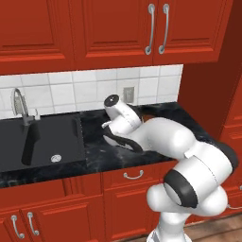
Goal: Place the cup inside the bowl on the dining table and move the bowl to any counter.
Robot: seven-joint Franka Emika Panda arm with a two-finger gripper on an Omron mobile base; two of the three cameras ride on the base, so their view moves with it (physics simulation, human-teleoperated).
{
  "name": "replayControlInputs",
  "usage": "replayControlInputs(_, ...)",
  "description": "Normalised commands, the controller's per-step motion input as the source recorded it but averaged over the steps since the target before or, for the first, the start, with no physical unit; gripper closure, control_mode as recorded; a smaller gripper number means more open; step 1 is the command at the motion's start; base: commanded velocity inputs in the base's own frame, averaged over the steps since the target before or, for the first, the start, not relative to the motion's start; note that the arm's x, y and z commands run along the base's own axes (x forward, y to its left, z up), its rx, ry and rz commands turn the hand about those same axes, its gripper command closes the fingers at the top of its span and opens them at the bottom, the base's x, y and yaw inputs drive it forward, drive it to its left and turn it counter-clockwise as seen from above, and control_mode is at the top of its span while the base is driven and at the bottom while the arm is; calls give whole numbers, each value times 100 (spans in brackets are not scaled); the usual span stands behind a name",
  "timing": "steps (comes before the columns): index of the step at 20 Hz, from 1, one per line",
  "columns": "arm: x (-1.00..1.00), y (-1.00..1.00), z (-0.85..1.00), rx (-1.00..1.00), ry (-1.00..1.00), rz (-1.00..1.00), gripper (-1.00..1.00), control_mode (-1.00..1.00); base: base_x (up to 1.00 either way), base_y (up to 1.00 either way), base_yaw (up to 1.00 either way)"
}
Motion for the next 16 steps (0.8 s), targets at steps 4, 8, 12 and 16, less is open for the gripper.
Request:
replayControlInputs(4, 18, 2, -4, -1, -1, 0, 100, -100, 0, 0, 0)
replayControlInputs(8, 28, 0, 0, 0, 2, 0, 100, -100, 0, 0, 0)
replayControlInputs(12, 30, 0, -3, 0, 4, 1, 100, -100, 0, 0, 0)
replayControlInputs(16, 18, 2, -11, 0, 0, 1, 100, -100, 0, 0, 0)
